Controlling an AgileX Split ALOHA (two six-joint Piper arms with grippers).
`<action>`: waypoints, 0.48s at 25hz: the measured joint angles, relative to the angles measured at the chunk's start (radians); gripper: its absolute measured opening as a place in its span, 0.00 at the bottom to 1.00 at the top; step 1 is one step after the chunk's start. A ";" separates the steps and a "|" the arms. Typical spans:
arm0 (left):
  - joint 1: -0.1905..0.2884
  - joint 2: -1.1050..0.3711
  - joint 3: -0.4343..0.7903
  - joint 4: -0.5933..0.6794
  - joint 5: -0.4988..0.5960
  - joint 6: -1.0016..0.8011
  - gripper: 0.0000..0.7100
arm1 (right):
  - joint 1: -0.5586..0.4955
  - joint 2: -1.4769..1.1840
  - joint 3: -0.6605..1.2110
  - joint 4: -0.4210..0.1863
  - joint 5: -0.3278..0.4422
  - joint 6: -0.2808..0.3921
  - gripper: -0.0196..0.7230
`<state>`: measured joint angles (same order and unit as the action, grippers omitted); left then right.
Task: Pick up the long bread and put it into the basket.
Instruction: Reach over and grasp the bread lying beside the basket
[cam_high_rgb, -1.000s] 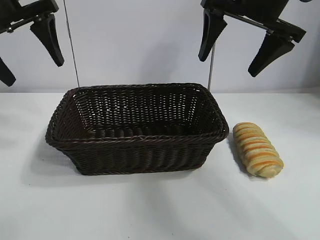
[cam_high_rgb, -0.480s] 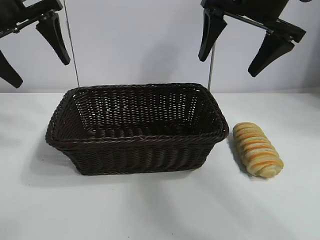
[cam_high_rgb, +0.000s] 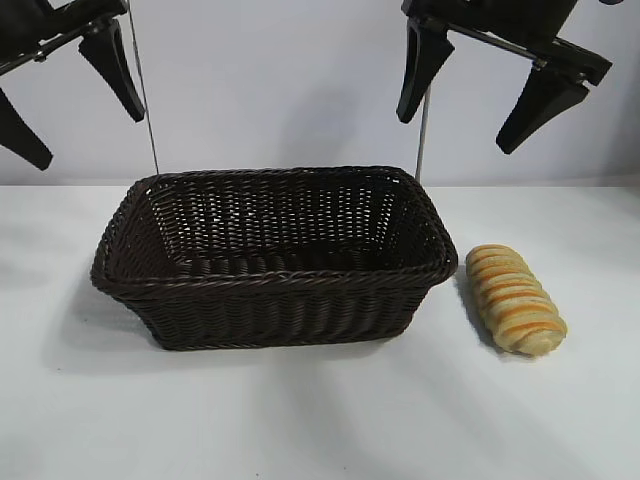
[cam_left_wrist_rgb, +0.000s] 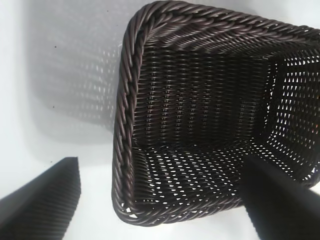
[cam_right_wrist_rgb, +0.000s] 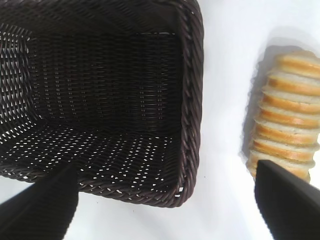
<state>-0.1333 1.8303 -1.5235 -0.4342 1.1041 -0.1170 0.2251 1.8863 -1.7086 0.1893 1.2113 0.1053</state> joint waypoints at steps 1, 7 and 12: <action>0.000 0.000 0.000 0.000 0.000 0.000 0.88 | 0.000 0.000 0.000 -0.036 0.001 0.016 0.95; 0.000 0.000 0.000 0.000 0.000 0.000 0.88 | 0.000 0.000 0.003 -0.202 0.008 0.082 0.95; 0.000 0.000 0.000 0.000 -0.010 0.000 0.88 | -0.008 0.015 0.072 -0.239 -0.049 0.086 0.95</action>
<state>-0.1333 1.8303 -1.5235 -0.4342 1.0942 -0.1174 0.2171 1.9015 -1.6361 -0.0495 1.1625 0.1908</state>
